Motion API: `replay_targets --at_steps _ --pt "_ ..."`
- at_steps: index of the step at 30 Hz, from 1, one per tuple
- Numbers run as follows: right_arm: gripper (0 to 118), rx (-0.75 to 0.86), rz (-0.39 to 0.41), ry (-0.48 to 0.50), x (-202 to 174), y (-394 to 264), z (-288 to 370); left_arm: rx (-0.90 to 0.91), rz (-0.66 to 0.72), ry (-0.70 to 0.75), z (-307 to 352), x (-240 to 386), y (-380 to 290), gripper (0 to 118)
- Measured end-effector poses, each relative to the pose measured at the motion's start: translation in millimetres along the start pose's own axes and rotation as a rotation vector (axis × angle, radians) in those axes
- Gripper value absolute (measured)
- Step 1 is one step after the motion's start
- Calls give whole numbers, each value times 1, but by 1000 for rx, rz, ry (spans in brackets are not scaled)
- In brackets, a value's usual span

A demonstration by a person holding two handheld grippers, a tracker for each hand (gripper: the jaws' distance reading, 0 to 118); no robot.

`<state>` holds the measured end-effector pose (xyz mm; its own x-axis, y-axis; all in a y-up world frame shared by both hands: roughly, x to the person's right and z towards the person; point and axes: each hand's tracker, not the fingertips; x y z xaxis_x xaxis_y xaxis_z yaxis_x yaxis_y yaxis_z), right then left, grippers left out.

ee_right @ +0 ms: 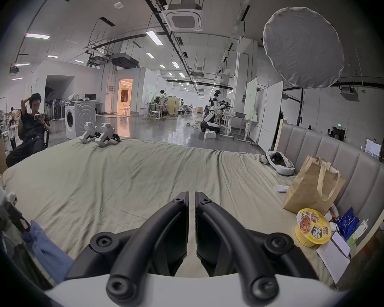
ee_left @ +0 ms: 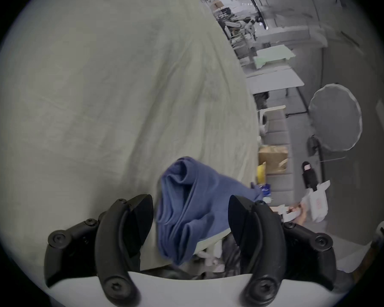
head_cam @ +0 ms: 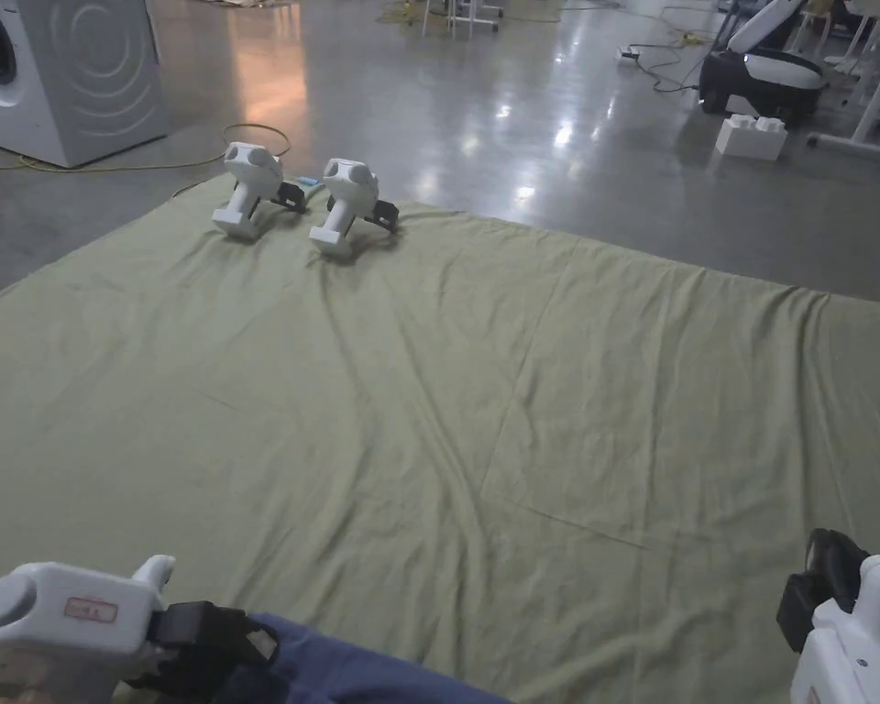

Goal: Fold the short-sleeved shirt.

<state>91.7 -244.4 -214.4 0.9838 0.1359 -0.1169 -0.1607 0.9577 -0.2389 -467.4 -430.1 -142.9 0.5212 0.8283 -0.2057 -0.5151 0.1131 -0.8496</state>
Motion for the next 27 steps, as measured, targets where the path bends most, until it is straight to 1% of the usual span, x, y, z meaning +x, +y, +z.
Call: replay_targets --at_steps 1,3,5,7,8,10,11,12,13,15,16,18,22,25,27 --pt "7 -2 -2 2 -1 -1 0 30 0 -33 1 -6 3 81" --pt "7 -4 1 5 -3 -2 1 22 62 -58 -5 -8 3 80" --pt "7 -7 4 11 -5 -4 1 8 59 -71 -4 10 -7 77" --pt "7 -14 2 16 -7 -6 1 -6 34 -51 -10 16 -9 60" --pt "7 -17 -2 20 -7 -7 0 -5 1 -9 -12 28 -13 45" --pt "7 -23 -7 23 -9 -8 0 5 -38 61 -16 36 -19 31" --pt "7 -25 -10 25 -8 -9 1 -1 -44 106 -20 38 -21 27" --pt "7 -27 -12 26 -8 -10 1 7 -28 84 -22 31 -18 23" --pt "7 -30 -14 27 -8 -11 1 24 -15 60 -21 31 -19 21" --pt "7 -33 -14 26 -5 -12 2 45 -36 111 -19 43 -23 17" --pt "7 -34 -13 24 -3 -13 2 55 -66 134 -14 39 -15 16" --pt "7 -36 -10 18 2 -14 3 86 -125 170 -5 54 -14 14" --pt "7 -39 -12 7 12 -13 3 126 -144 173 16 95 -19 14" --pt "7 -39 -18 -1 19 -14 3 170 -196 280 37 122 -20 14" --pt "7 -41 -25 -4 23 -14 2 184 -185 343 53 133 -17 14"
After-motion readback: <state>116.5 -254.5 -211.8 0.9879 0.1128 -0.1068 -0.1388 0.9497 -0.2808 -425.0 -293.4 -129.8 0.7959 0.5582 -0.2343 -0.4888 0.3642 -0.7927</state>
